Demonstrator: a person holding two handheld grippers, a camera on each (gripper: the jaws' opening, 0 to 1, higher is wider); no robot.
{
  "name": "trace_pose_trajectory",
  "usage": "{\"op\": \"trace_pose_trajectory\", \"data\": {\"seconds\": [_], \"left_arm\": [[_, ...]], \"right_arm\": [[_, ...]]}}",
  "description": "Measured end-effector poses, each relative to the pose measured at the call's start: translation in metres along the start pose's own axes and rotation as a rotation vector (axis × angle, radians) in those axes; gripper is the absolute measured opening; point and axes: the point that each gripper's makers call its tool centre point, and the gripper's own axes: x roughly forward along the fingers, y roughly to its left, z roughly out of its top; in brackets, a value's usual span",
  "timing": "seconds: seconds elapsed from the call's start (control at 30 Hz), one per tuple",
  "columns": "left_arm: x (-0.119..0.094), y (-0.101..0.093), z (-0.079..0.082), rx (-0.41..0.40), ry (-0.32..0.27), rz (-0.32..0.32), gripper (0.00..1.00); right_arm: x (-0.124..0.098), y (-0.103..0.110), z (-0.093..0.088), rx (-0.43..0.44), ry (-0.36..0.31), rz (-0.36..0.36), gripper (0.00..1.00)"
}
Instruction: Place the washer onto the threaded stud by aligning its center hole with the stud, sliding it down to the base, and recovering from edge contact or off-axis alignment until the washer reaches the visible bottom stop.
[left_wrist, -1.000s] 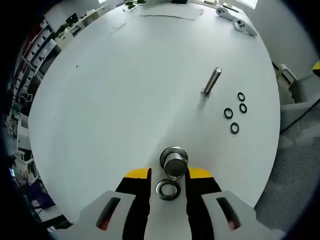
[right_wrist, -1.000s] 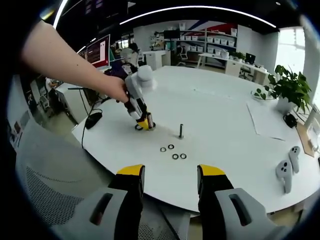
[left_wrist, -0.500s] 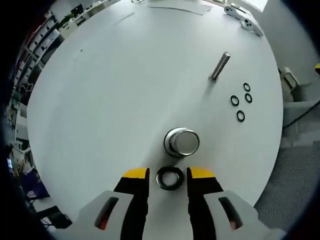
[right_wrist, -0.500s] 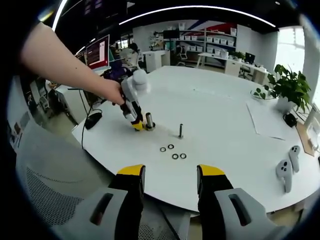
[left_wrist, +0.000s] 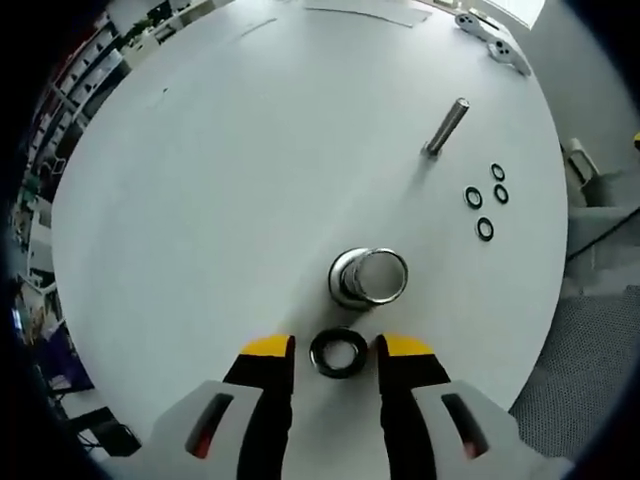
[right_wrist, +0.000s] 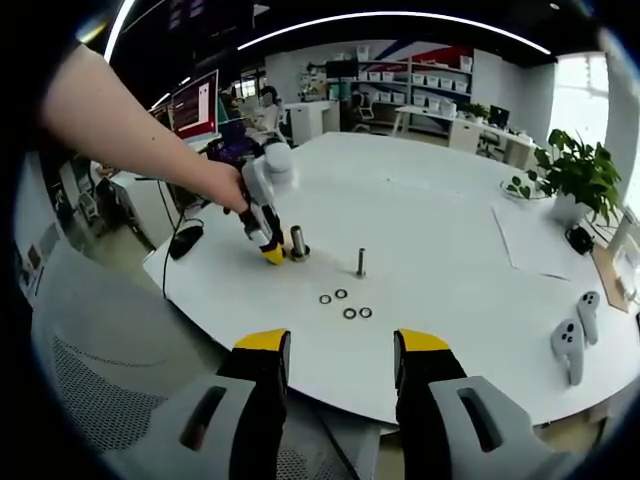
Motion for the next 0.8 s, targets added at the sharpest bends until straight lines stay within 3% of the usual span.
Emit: {"op": "trace_pose_trajectory", "data": {"seconds": [0.3, 0.6, 0.8], "left_arm": [[-0.0011, -0.0013, -0.0015, 0.023, -0.035, 0.001, 0.33], [-0.0022, -0.0013, -0.0104, 0.017, 0.012, 0.0, 0.25], [-0.0026, -0.0038, -0.01, 0.01, 0.007, 0.005, 0.21]], "right_arm": [[0.0001, 0.0, 0.0, -0.002, 0.001, 0.0, 0.44], [0.0, -0.0004, 0.0002, -0.002, -0.001, -0.002, 0.44], [0.0001, -0.0001, -0.0001, -0.006, 0.001, -0.002, 0.44]]}}
